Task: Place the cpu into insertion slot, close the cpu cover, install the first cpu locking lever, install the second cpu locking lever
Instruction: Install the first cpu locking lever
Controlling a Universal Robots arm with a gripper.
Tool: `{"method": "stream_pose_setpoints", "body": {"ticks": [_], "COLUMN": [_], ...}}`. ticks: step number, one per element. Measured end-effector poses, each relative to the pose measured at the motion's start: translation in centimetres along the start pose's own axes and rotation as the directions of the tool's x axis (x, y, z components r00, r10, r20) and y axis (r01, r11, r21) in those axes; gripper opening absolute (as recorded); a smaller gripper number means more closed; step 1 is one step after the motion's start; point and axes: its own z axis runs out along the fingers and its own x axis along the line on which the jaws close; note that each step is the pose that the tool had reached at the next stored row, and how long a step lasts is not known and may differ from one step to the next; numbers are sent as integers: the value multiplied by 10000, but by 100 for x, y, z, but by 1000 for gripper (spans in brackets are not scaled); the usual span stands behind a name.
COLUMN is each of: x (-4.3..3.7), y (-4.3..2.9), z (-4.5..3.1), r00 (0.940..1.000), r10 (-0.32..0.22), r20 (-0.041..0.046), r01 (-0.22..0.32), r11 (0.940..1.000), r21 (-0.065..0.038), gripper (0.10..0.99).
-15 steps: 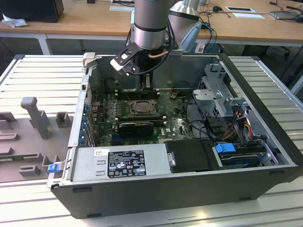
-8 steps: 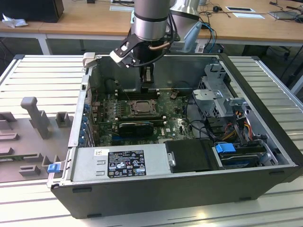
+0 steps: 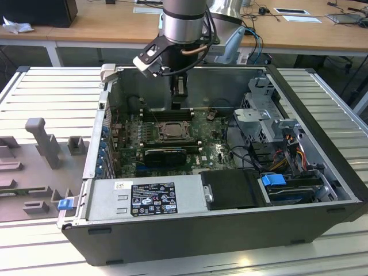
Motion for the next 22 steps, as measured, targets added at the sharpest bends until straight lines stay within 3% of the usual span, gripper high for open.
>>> {"method": "stream_pose_setpoints", "body": {"ticks": [4, 7, 8, 10, 12, 13, 14, 18, 20, 22], "x": [0, 0, -1, -1, -1, 0, 0, -1, -1, -1], "y": [-1, 0, 0, 0, 0, 0, 0, 0, 0, 0], "z": [9, 19, 22, 25, 27, 31, 33, 47, 47, 48], "r00": [9968, 9841, 9788, 9761, 9716, 9682, 9650, 9203, 9076, 8845], "r10": [-801, -1775, -2048, -2171, -2360, -2493, -2613, -3907, -4192, -4660], "r20": [9, 23, 61, 107, 181, 202, 204, 213, 214, 215], "r01": [801, 1775, 2049, 2173, 2367, 2501, 2621, 3912, 4197, 4664], "r11": [9968, 9841, 9787, 9755, 9696, 9658, 9626, 9180, 9054, 8823], "r21": [15, 20, -133, -330, -617, -688, -689, -652, -644, -629], "gripper": [106, 106, 106, 106, 106, 106, 106, 106, 106, 106]}}
